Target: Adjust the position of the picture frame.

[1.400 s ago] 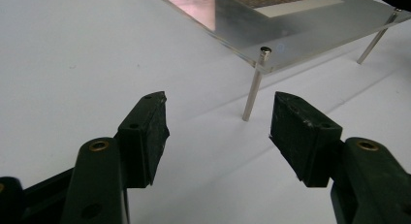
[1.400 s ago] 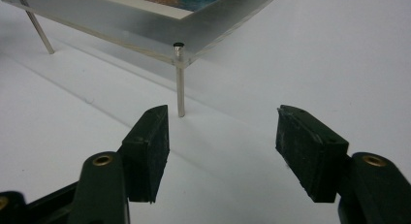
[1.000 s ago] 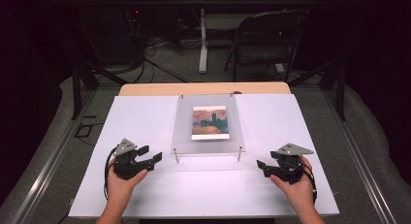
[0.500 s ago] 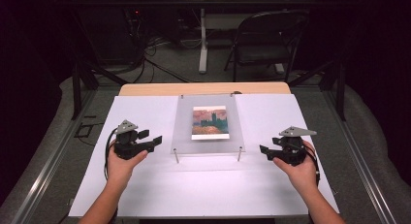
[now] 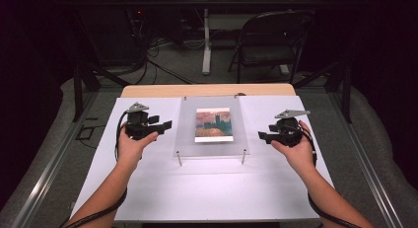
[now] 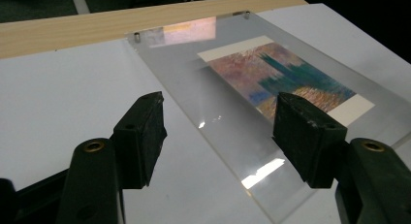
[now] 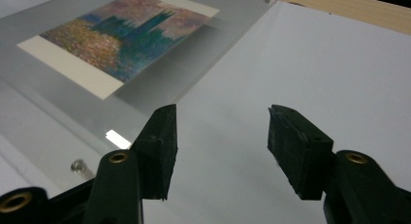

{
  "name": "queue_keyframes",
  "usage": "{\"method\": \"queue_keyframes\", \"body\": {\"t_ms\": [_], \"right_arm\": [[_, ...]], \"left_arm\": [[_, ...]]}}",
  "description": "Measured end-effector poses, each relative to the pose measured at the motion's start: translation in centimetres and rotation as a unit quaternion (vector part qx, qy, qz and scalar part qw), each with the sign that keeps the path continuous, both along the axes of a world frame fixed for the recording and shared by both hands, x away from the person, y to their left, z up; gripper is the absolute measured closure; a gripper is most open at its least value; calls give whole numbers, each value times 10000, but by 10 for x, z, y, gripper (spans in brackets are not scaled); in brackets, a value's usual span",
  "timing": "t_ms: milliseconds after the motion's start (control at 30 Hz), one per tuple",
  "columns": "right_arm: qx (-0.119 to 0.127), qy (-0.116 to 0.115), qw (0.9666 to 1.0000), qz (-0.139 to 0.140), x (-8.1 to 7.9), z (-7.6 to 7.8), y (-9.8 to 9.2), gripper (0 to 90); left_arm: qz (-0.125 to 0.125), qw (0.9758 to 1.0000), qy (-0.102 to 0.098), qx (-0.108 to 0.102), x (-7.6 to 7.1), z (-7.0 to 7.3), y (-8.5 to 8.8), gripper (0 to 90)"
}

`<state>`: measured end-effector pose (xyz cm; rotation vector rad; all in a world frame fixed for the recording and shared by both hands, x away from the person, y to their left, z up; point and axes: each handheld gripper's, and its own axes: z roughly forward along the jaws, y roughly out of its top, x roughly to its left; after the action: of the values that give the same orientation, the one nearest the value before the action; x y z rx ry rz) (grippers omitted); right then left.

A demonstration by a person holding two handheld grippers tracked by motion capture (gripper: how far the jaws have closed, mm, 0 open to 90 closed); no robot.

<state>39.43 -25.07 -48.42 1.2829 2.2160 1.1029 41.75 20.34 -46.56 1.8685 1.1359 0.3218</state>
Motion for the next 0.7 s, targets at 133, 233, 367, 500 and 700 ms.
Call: {"method": "queue_keyframes", "body": {"t_ms": [133, 233, 367, 500, 700], "right_arm": [[221, -4, 9998, -31, 17, 6, 5, 421], [301, -59, 9995, -25, 29, 12, 10, 426], [305, -62, 9995, -18, 42, 18, 18, 425], [259, -110, 9996, -21, 50, 20, 26, 427], [260, -167, 9995, -39, 67, 17, 38, 419]], "left_arm": [[-97, 9998, -45, 156, 9, 4, -9, 357], [-187, 9996, -3, 209, 18, 8, -16, 362], [-177, 9995, 38, 248, 31, 9, -25, 369], [-173, 9995, 119, 227, 42, 6, -32, 371], [-88, 9995, 265, 124, 57, -1, -39, 371]]}}
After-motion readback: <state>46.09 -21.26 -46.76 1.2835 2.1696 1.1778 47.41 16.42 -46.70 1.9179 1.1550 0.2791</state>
